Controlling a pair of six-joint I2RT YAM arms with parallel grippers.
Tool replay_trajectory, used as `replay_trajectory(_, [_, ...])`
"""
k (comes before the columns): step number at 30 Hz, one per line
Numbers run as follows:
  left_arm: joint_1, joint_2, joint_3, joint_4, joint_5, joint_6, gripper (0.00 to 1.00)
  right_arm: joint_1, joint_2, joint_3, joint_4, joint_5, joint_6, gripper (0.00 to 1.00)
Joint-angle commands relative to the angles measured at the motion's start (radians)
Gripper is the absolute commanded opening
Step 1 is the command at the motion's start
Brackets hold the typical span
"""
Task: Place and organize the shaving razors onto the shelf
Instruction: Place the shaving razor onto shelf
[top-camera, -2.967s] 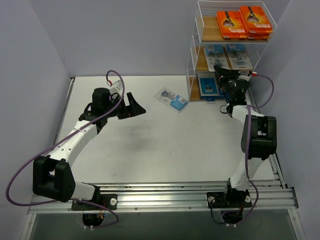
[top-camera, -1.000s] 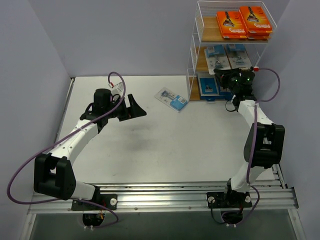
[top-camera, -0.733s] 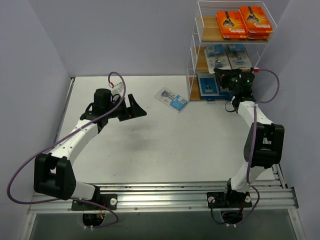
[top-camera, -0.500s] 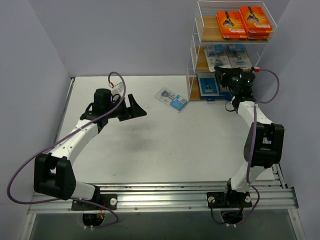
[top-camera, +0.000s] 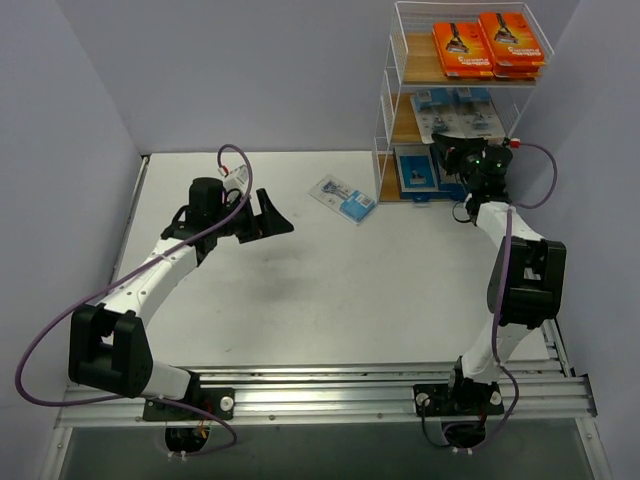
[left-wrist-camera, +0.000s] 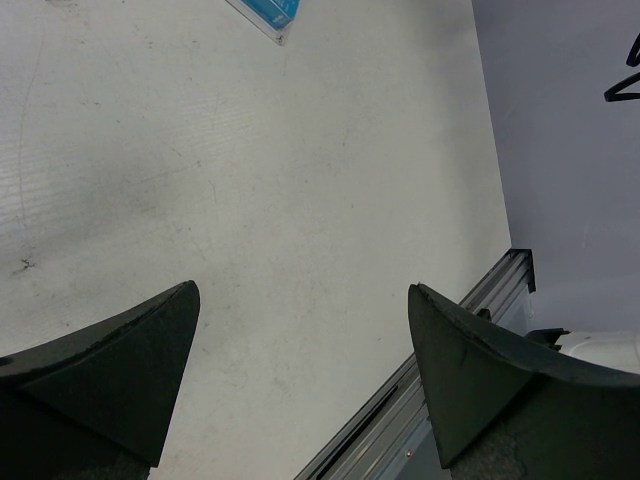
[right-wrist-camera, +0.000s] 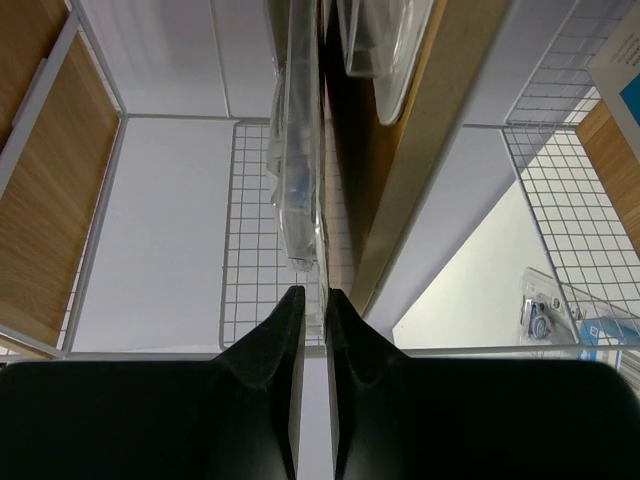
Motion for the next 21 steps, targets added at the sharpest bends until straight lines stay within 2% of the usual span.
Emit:
replay_trajectory(1, [-0.004,0.005,0.043,0.010,0.020,-0.002,0.94,-0.020,0.010,0.052,0.080,-0.027,0.016,0.00])
replay_trajectory(8, [-0.002,0.017,0.046,0.010,0.021,-0.004,0.94,-0.029,0.044,0.073,0.100,-0.041,0.034,0.00])
replay_trajectory(16, [-0.002,0.019,0.046,0.007,0.021,-0.002,0.94,-0.029,0.064,0.089,0.105,-0.048,0.037,0.07])
replay_trajectory(20, [-0.002,0.019,0.048,0.006,0.023,-0.002,0.94,-0.029,0.063,0.096,0.099,-0.053,0.037,0.19])
replay_trajectory(21, [-0.002,0.019,0.048,0.006,0.024,-0.001,0.94,-0.029,0.060,0.099,0.088,-0.053,0.036,0.28])
